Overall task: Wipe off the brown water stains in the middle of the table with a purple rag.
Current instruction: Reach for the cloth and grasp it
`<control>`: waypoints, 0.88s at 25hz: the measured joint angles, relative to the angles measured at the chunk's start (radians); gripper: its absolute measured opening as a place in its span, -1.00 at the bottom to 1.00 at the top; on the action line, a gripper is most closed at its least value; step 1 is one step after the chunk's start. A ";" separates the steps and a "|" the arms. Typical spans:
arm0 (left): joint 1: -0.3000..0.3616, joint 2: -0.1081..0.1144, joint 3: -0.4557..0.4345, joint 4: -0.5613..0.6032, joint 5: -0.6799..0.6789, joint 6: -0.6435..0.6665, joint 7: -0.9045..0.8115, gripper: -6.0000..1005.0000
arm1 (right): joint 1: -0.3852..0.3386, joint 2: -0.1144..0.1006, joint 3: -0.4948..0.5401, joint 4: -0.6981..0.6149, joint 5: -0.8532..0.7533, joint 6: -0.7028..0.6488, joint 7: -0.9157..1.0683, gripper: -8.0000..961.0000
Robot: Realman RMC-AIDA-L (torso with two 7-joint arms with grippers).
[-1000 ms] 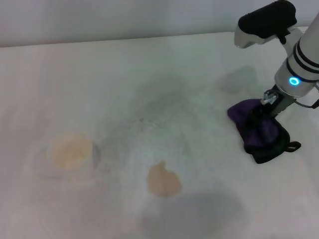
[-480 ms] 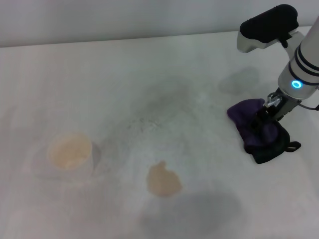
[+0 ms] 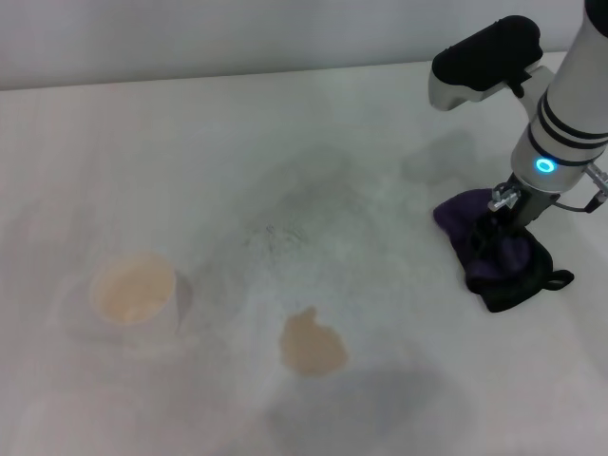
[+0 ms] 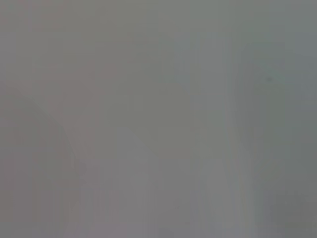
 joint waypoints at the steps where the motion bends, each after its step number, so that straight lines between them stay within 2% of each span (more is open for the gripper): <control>1: 0.000 0.000 0.000 0.000 0.000 0.000 0.000 0.74 | 0.004 0.000 0.000 0.009 0.000 -0.002 0.000 0.27; 4: 0.000 0.000 0.000 0.000 0.000 0.000 0.000 0.74 | 0.012 0.000 0.000 0.024 0.001 -0.004 0.000 0.22; 15: 0.000 -0.002 0.000 -0.001 0.000 -0.002 0.000 0.74 | 0.013 0.000 -0.002 0.024 -0.001 -0.007 -0.009 -0.50; 22: 0.000 -0.002 0.000 0.001 -0.001 -0.002 0.004 0.74 | 0.010 0.000 -0.006 0.023 -0.002 -0.009 -0.010 -0.67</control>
